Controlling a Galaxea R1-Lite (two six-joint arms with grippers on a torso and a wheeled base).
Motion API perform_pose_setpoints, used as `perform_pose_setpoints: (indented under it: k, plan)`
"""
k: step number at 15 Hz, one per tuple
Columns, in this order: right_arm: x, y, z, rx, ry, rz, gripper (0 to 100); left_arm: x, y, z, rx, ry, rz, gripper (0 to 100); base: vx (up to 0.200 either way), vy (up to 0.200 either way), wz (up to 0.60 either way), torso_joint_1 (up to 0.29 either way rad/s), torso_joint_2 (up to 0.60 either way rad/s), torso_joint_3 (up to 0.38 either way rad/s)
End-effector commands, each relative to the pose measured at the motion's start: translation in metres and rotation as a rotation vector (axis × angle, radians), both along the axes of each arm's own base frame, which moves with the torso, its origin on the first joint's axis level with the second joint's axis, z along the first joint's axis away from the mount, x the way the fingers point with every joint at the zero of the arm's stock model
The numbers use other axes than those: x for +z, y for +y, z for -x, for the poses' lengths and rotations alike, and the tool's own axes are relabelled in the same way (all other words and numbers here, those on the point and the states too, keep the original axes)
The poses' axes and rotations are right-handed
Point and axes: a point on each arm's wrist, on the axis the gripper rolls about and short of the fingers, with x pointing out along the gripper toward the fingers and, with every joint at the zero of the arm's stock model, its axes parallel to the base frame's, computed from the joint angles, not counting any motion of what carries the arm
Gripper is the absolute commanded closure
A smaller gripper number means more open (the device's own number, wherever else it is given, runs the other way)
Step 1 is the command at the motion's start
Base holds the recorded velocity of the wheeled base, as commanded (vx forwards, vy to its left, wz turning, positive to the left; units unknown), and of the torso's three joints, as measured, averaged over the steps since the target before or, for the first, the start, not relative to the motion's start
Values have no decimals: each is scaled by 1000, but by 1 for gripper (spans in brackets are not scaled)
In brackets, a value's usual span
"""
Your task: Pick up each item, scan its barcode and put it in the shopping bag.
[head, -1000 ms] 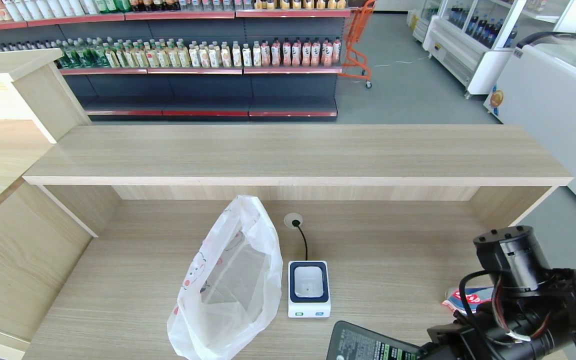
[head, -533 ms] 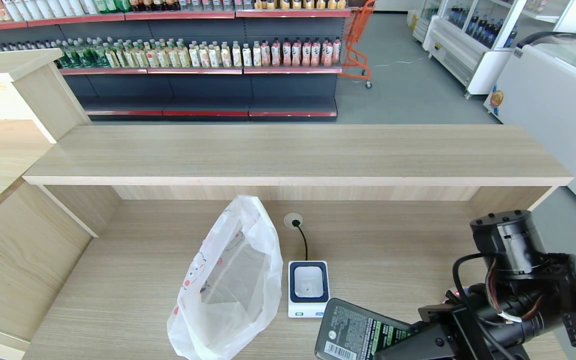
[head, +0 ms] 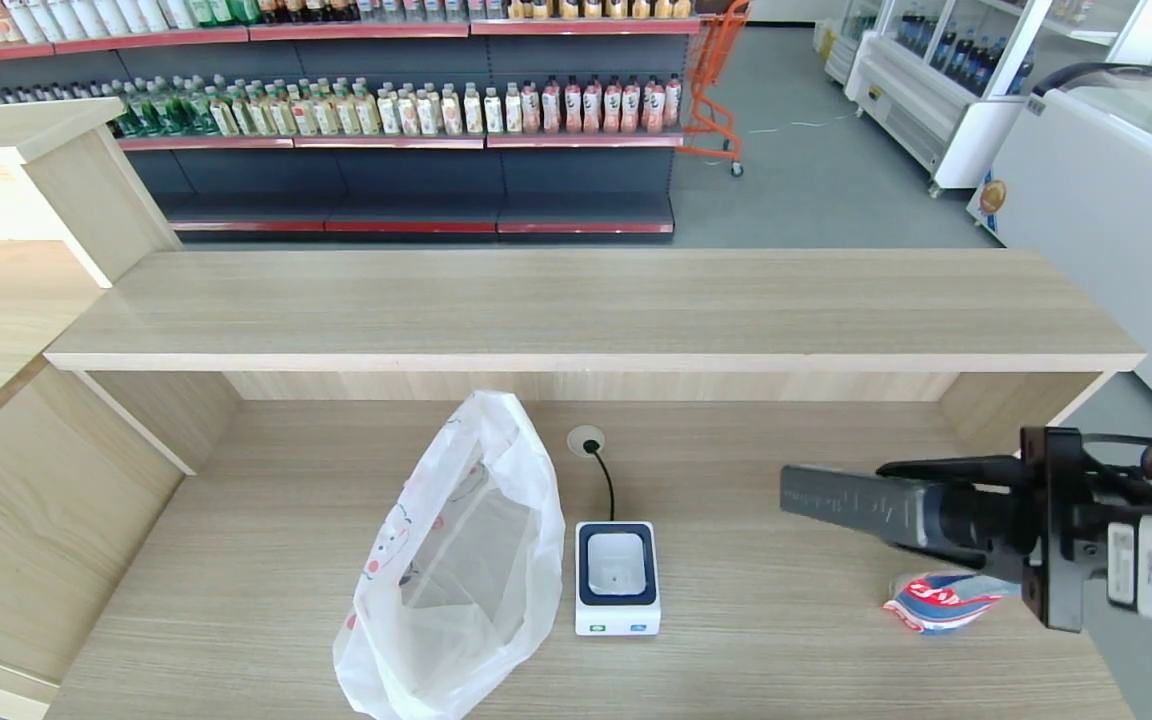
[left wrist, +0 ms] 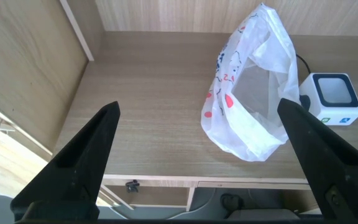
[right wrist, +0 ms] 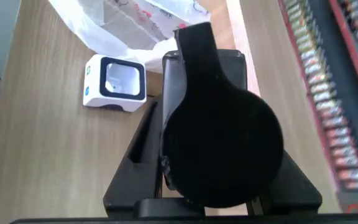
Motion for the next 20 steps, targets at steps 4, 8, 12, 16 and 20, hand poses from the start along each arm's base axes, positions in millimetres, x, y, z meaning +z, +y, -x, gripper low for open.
perform_pose_setpoints:
  k: [4,8,12,16,20]
  plan:
    - [-31,-7,-10,-442,908,-431,100,0,0,0,0,0,0,0,0,0,0,0,0,0]
    - [-61,31,-32,-561,1393,-545,100,0,0,0,0,0,0,0,0,0,0,0,0,0]
    - [-81,48,-51,-646,1515,-540,100,0,0,0,0,0,0,0,0,0,0,0,0,0]
    - [-106,68,-72,-690,1480,-507,100,0,0,0,0,0,0,0,0,0,0,0,0,0]
    - [-114,94,-80,-654,1440,-481,100,0,0,0,0,0,0,0,0,0,0,0,0,0]
